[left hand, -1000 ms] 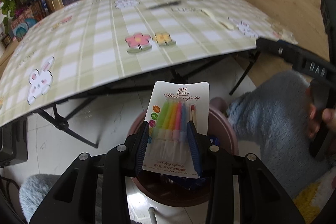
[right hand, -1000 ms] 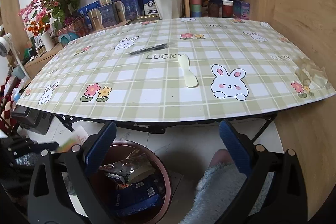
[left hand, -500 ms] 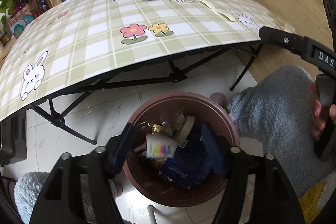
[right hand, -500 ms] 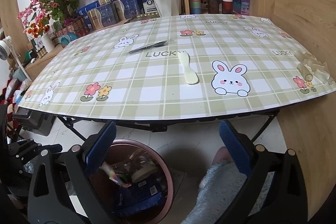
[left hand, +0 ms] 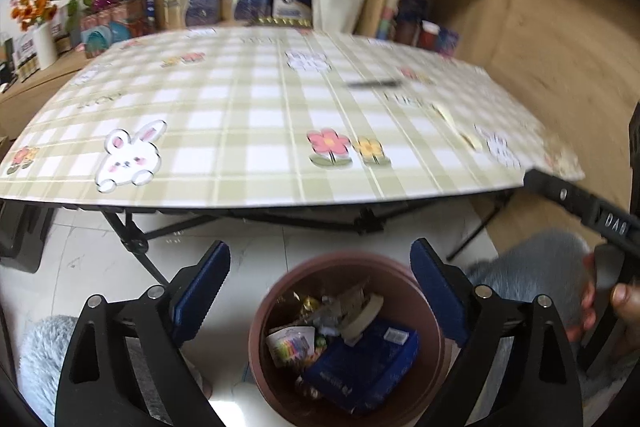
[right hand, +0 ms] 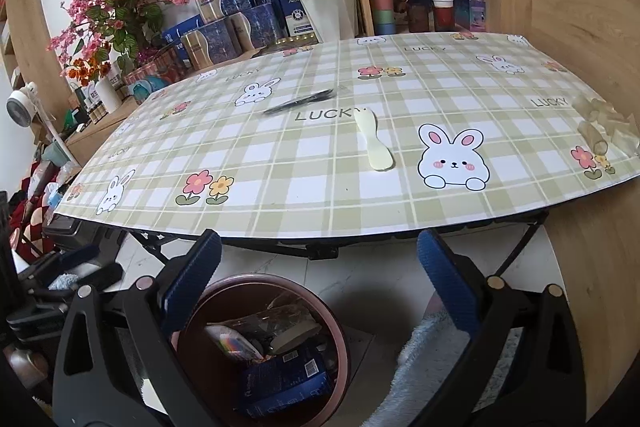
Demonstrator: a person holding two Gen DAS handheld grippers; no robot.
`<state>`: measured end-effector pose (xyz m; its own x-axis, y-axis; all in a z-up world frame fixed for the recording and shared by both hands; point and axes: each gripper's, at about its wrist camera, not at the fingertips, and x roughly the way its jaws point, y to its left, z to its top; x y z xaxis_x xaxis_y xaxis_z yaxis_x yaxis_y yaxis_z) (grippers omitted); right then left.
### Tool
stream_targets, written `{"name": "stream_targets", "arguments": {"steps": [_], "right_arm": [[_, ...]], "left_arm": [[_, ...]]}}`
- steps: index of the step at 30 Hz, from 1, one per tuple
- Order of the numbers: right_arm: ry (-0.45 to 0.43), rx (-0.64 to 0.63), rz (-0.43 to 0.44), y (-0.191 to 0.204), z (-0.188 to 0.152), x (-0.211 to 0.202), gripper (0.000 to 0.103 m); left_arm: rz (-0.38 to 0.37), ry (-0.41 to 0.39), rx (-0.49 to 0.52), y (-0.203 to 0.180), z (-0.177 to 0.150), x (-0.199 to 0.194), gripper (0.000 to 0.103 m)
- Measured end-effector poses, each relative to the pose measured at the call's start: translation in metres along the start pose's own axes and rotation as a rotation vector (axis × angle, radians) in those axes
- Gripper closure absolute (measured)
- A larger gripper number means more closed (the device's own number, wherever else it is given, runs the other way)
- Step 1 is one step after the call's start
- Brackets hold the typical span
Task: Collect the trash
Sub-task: 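Open the left gripper to drop the candle card into the bin, then grasp the cream plastic spoon with the right gripper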
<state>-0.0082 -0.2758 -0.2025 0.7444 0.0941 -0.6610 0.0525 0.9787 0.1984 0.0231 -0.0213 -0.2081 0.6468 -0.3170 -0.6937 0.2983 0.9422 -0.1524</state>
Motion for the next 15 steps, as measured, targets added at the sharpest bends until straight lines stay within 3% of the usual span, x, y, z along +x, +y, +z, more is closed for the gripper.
{"name": "stream_targets", "arguments": {"steps": [4, 8, 13, 15], "right_arm": [[0.024, 0.009, -0.019, -0.004, 0.002, 0.005, 0.006], [0.010, 0.011, -0.010, -0.010, 0.009, 0.006, 0.006], [-0.004, -0.061, -0.019, -0.015, 0.027, 0.014, 0.020], [0.009, -0.082, -0.019, -0.019, 0.036, 0.024, 0.031]], "left_arm": [[0.023, -0.061, -0.005, 0.001, 0.005, -0.008, 0.013], [0.029, -0.049, -0.006, 0.003, 0.005, -0.004, 0.013], [0.044, -0.039, 0.002, 0.003, 0.005, 0.001, 0.013], [0.045, -0.034, 0.003, 0.003, 0.006, 0.004, 0.013]]}}
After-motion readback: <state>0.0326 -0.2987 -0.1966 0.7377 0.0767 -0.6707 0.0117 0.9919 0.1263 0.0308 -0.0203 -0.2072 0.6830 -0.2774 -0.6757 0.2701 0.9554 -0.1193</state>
